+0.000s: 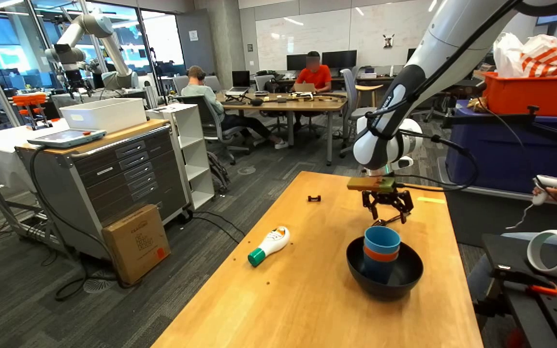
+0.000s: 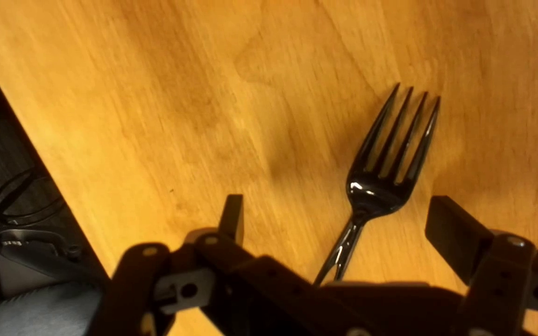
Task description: Stack up the cups inside the black bowl then put the fork inside the blue cup
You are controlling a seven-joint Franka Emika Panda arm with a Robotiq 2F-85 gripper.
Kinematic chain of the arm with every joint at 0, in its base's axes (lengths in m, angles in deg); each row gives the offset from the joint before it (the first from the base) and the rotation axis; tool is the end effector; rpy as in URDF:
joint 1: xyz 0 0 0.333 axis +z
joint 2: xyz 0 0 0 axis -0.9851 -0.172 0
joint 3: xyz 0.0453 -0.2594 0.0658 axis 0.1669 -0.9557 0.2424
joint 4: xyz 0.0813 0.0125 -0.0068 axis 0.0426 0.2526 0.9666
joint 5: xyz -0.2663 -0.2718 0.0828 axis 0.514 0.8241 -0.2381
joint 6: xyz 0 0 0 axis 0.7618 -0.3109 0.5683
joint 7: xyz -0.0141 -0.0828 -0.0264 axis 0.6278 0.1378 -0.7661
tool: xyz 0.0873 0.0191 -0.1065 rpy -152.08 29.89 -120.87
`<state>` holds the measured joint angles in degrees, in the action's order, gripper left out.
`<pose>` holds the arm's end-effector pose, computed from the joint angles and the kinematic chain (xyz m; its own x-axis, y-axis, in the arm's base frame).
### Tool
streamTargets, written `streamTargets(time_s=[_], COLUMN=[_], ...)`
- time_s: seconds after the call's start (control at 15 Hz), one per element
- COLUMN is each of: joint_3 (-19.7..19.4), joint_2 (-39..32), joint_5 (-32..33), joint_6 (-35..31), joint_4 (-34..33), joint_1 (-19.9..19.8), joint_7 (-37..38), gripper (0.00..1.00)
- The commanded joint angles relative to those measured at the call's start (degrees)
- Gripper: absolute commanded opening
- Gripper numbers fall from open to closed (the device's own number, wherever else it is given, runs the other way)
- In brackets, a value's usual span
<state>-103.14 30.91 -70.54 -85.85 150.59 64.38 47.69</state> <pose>0.4396 -0.3149 0.0172 -0.3362 -0.9407 0.0461 -0.9010 0.3355 0.2749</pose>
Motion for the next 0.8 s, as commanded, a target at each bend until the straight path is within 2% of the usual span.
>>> streamTargets(time_s=[0.0,0.13,0.2,0.33,0.6,0.73], joint_3=[-0.45,-0.52,-0.55,-0.64,-0.74,-0.77], joint_2=[-1.06,-1.18,-1.21,-1.3,-1.46,-1.45], joint_5=[-0.19,-0.18,-0.17,-0.08,-0.02,0.01], joint_6=[2.01,2.08,2.09,2.07,2.07,1.97], joint_4=[-2.04,-2.14,-2.16,-2.22,-2.5,-2.47], joint_1=[0.59,0.68,0.71,0.82,0.91,0.95], joint_7=[-0.67,-0.58,-0.53,-0.41,-0.25,-0.27], gripper=[1.0,0.82,0.66,0.49,0.18,0.06])
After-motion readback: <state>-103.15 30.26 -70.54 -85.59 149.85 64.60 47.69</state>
